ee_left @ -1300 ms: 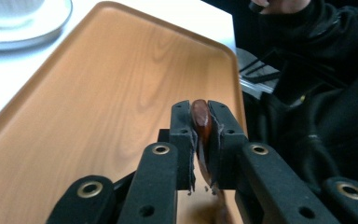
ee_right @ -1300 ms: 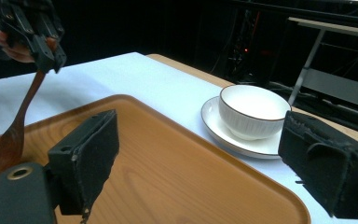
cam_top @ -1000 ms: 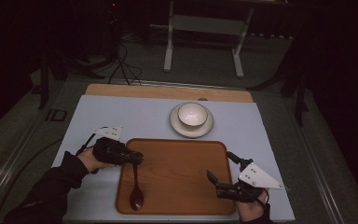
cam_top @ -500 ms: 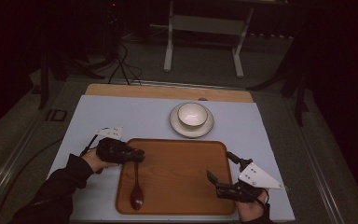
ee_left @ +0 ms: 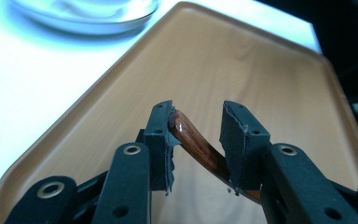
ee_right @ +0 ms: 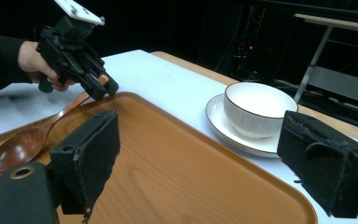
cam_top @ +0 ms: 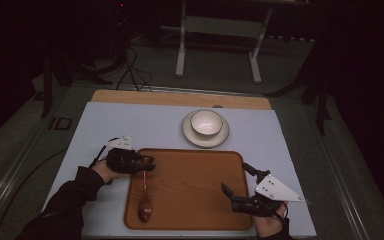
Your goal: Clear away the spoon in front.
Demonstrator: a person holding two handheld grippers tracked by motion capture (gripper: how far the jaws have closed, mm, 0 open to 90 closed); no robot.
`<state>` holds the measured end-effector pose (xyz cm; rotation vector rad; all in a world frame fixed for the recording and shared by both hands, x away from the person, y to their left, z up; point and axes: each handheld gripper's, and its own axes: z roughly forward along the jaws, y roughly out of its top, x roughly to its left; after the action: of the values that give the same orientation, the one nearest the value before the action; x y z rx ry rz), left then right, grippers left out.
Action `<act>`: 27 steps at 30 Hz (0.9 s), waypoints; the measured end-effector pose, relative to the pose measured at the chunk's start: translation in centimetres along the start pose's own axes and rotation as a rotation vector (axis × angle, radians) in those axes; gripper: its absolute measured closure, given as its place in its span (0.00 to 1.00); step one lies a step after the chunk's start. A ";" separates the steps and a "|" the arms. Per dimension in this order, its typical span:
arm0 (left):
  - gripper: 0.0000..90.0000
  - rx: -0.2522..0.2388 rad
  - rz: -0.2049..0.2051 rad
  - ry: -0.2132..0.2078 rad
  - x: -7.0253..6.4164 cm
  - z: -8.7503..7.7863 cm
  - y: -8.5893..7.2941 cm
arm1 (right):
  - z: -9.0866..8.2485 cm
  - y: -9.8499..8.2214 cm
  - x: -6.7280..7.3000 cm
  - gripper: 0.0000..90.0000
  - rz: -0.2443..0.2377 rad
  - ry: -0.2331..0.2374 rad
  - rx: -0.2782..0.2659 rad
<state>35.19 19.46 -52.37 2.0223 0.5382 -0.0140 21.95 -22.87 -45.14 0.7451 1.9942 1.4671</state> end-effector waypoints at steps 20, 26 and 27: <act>0.68 0.016 -0.068 0.159 1.9 1.5 -1.4 | 0.2 -0.1 0.0 0.14 0.007 0.016 0.011; 0.67 0.002 -0.087 0.200 2.1 1.3 -1.4 | 0.2 -0.1 -0.1 0.14 0.009 0.022 0.012; 0.67 0.003 -0.087 0.201 2.1 1.3 -1.4 | 0.2 -0.1 -0.1 0.14 0.011 0.022 0.012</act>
<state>36.80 19.71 -54.63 2.0139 0.7536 0.1375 22.08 -22.84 -45.28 0.7489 2.0202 1.4766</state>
